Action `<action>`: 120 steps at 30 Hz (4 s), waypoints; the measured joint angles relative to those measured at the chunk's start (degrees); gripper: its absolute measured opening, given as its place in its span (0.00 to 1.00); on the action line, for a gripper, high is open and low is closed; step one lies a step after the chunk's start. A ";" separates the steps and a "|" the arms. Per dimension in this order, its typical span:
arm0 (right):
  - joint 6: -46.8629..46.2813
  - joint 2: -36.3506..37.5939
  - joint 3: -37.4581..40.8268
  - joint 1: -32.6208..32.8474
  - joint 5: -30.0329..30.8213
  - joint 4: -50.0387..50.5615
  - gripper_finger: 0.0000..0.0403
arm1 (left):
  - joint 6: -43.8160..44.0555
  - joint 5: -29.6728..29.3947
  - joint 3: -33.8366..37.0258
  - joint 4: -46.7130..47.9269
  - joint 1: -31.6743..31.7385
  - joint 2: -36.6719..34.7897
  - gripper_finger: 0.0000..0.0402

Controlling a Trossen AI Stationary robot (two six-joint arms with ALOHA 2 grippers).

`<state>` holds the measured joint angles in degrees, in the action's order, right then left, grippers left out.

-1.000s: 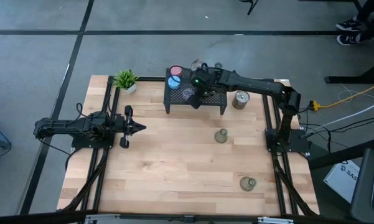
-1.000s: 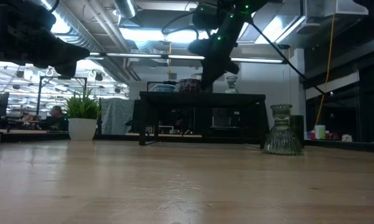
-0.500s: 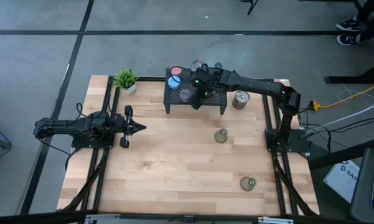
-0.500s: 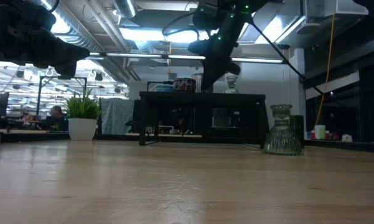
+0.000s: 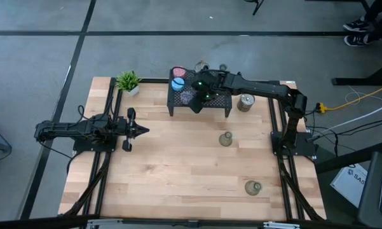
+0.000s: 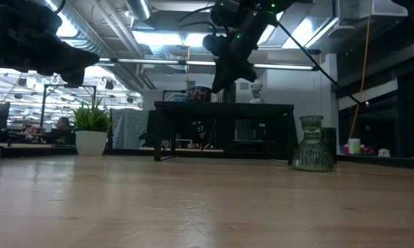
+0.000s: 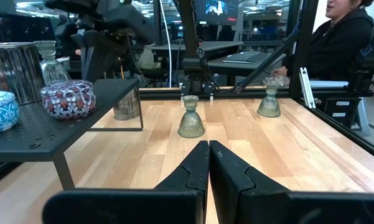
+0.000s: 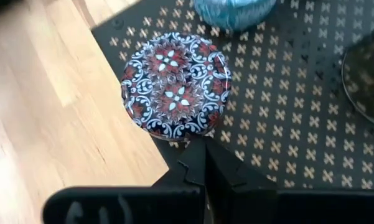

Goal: Pick & Place candle stick holders
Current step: Put the black patterned scented candle on the shelf, then put the silver scented candle on the shelf

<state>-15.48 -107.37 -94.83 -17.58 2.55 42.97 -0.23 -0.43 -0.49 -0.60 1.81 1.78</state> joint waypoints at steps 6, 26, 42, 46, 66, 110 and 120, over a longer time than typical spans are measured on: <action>0.00 0.00 0.00 0.07 0.12 -3.06 0.00 | 0.00 0.02 0.02 0.00 0.02 -0.01 0.02; -5.12 -0.65 -0.09 0.45 1.92 0.34 0.00 | 0.01 0.01 0.01 0.00 0.01 -0.02 0.02; -5.37 -4.15 -0.07 0.85 -0.27 -5.02 0.00 | 0.00 0.01 0.01 0.00 0.02 -0.02 0.02; -6.19 -4.15 -0.07 0.87 -0.28 -7.07 0.00 | 0.02 0.02 0.01 0.00 0.01 0.00 0.01; -6.19 -4.15 -0.04 0.87 1.72 -8.21 0.00 | 0.02 0.02 0.00 0.00 0.01 -0.02 0.01; -0.79 11.56 8.20 3.74 -1.14 -1.86 0.00 | 0.01 0.02 0.01 0.00 0.01 -0.01 0.02; -0.59 25.31 21.49 5.81 -1.28 -3.49 0.00 | 0.01 0.13 0.00 0.00 0.02 -0.02 0.02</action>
<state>-16.07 -82.06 -73.33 -11.77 1.28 39.48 -0.22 -0.30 -0.49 -0.60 1.83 1.76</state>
